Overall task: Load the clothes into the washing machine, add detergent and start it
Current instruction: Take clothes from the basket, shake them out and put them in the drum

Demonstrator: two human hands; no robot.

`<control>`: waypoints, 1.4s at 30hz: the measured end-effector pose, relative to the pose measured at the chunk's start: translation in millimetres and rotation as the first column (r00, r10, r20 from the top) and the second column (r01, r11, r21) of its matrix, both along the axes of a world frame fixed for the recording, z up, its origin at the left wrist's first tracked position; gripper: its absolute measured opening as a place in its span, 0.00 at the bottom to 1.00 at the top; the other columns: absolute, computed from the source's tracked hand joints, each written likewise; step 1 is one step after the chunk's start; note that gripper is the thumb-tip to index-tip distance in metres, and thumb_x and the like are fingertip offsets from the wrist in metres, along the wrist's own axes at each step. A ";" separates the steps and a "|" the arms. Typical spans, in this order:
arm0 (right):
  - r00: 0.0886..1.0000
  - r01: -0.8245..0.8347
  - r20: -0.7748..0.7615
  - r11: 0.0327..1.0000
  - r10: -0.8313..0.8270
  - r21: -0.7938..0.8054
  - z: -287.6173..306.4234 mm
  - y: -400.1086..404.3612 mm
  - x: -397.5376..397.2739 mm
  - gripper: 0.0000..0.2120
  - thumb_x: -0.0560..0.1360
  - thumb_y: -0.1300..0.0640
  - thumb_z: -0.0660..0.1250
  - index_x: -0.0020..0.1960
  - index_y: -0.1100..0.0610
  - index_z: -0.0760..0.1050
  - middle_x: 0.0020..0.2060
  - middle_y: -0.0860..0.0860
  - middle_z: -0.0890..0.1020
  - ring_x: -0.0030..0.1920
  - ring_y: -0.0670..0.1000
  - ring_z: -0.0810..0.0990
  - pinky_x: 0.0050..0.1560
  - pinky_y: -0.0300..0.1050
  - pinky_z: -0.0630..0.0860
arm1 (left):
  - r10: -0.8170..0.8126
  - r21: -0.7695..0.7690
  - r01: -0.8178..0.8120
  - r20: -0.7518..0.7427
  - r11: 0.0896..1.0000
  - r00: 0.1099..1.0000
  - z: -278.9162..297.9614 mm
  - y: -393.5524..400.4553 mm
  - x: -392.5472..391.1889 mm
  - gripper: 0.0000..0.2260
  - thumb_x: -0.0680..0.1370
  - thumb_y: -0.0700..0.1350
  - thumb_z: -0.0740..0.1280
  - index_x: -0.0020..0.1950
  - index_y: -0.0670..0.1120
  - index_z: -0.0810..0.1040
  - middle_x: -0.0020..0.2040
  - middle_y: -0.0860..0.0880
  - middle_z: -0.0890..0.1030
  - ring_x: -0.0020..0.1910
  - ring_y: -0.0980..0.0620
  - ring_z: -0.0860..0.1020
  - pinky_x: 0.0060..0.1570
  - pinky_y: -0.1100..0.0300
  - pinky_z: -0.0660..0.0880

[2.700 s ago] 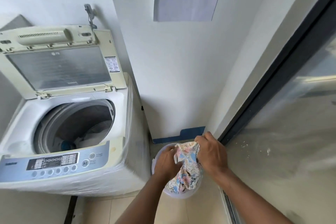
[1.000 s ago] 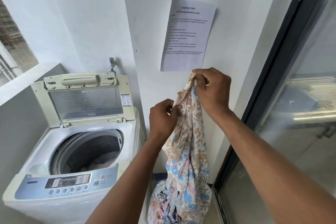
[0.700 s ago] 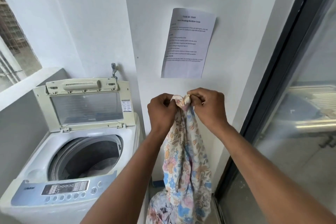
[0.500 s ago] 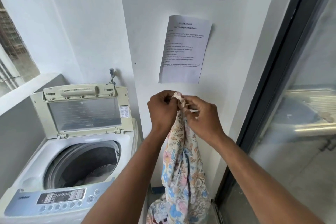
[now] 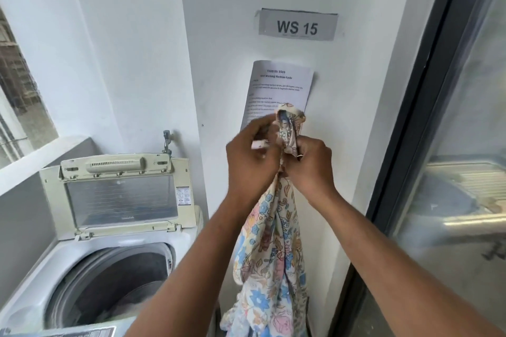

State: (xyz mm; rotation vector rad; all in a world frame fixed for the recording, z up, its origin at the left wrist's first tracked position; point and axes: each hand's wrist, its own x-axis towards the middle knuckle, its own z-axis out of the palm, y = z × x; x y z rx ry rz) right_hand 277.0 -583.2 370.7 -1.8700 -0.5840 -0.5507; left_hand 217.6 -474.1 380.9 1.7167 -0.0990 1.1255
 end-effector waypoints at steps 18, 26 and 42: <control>0.886 0.201 0.375 0.955 -0.271 0.216 80.7 -46.8 6.2 0.32 0.71 0.68 0.62 0.73 0.49 0.74 0.57 0.49 0.86 0.54 0.54 0.85 0.54 0.50 0.82 | 0.167 0.075 -0.156 -0.178 0.985 0.970 -16.2 37.8 9.1 0.18 0.71 0.33 0.69 0.55 0.49 0.88 0.46 0.57 0.88 0.42 0.66 0.83 0.38 0.67 0.78; 0.981 0.196 0.066 0.921 -0.185 -0.338 -7.3 -44.3 -12.5 0.66 0.67 0.59 0.82 0.83 0.48 0.33 0.72 0.58 0.69 0.66 0.58 0.73 0.49 0.44 0.75 | 0.130 -0.001 -0.135 -0.257 0.991 0.958 2.5 32.7 11.5 0.16 0.68 0.38 0.70 0.52 0.50 0.88 0.44 0.56 0.88 0.43 0.60 0.85 0.49 0.53 0.85; 0.895 0.055 -0.405 0.855 0.188 0.516 -32.2 5.1 -12.1 0.18 0.68 0.59 0.69 0.57 0.50 0.84 0.50 0.46 0.88 0.53 0.51 0.87 0.54 0.57 0.84 | -0.198 0.171 0.226 -0.168 0.959 0.966 -44.8 13.0 -16.8 0.39 0.69 0.39 0.75 0.79 0.48 0.67 0.73 0.58 0.73 0.73 0.57 0.73 0.68 0.60 0.74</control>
